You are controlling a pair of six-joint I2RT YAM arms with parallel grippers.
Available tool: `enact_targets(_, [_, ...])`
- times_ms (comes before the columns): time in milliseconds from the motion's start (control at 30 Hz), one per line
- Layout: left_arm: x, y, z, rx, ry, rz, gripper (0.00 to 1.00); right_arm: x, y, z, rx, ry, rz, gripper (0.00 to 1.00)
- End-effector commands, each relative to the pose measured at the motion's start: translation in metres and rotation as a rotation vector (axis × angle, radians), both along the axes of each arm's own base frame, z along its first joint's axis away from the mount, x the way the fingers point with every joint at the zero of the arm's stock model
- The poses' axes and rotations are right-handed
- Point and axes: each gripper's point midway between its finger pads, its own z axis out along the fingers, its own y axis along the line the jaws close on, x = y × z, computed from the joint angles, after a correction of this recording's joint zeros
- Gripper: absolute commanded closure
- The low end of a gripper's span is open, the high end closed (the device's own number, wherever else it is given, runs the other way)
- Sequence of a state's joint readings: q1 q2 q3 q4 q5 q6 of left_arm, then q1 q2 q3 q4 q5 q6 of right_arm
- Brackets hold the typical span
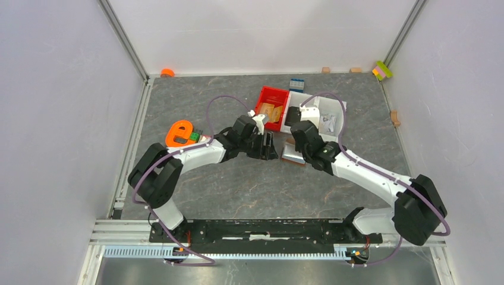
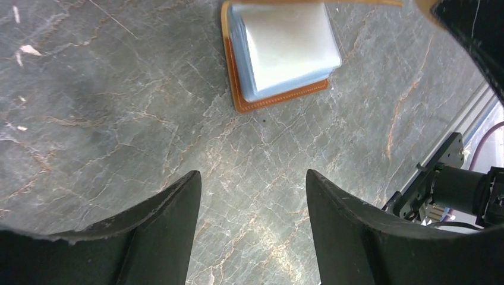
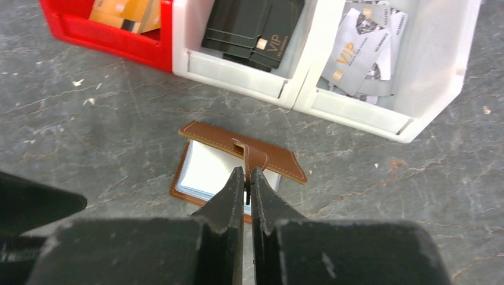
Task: Take the credit cards out of the card holder
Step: Open the card holder at the center of the board.
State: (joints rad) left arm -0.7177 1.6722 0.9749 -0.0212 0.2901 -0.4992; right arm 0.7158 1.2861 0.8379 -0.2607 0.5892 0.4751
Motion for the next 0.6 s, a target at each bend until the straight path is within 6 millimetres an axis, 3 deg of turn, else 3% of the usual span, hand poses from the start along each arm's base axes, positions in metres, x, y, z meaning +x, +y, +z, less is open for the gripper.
enact_targets(0, [0.003, -0.009, 0.006, 0.018, -0.040, -0.048, 0.29, 0.019, -0.010, 0.014, -0.057, -0.033, -0.038, 0.92])
enact_targets(267, [0.003, -0.012, -0.001, 0.027, -0.028, -0.054, 0.29, 0.035, -0.024, -0.001, -0.155, 0.038, -0.069, 0.91])
enact_targets(567, [0.002, -0.012, 0.000, 0.024, -0.032, -0.058, 0.29, 0.038, -0.077, -0.017, -0.129, 0.100, -0.282, 0.90])
